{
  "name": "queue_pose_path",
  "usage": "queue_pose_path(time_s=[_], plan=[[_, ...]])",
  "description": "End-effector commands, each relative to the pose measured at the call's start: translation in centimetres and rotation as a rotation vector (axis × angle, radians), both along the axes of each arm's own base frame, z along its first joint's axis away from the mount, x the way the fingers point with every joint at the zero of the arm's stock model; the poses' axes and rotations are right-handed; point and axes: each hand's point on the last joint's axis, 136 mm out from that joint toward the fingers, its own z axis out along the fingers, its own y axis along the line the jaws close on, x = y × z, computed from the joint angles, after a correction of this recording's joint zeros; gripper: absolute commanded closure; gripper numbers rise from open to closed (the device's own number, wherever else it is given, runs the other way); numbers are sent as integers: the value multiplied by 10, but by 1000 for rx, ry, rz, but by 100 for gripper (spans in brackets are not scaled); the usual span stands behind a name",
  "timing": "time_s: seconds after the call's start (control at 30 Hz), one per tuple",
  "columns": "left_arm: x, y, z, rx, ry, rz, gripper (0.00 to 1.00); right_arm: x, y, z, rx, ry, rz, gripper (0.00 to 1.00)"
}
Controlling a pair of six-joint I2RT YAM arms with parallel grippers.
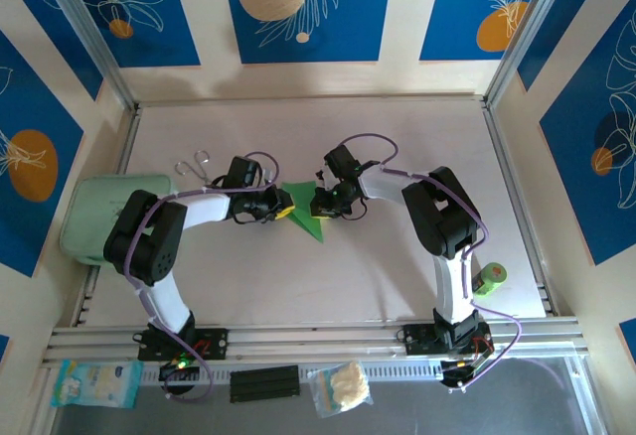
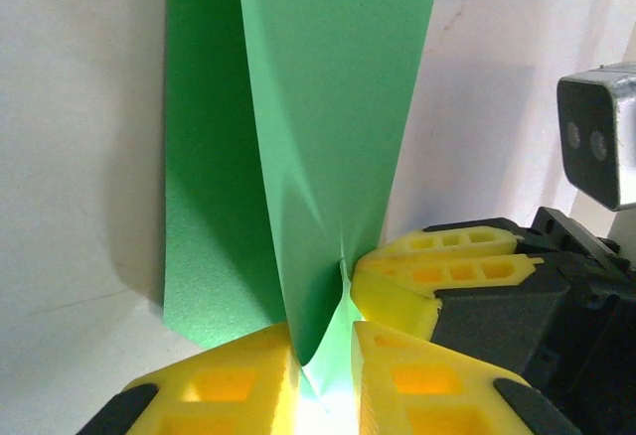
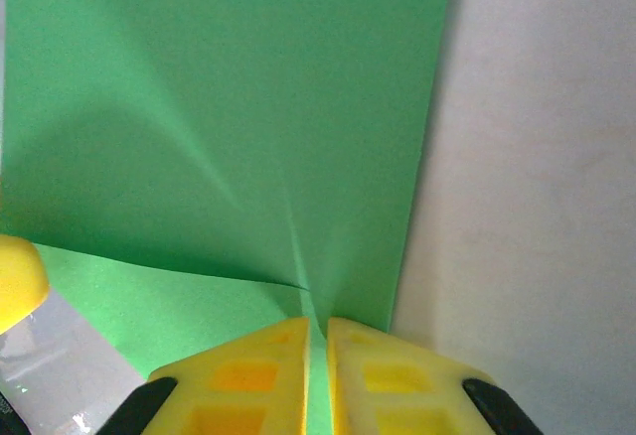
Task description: Fold a paper plane with a square sheet of paper (pick it up from the middle)
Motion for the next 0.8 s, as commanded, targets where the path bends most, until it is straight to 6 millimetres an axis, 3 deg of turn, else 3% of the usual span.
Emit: queue_pose_path(time_s=[0.0,0.3,0.5,0.63,0.77], plan=[[3,-3,0,-11,-9,-31,78,8,4,10,22,-27,21,85],[9,-5,-1,-12,-4,-17,89,12,9,28,65,-92,42,76],[10,-2,6,5,2,9,92,20,-7,53,-7,-268,37,67],[7,0,9,33,38,48,93,13,-19,58,-93,-406,53,64],[5,1,12,69,74,79,93,-2,-14,61,-163,-558,115,62]])
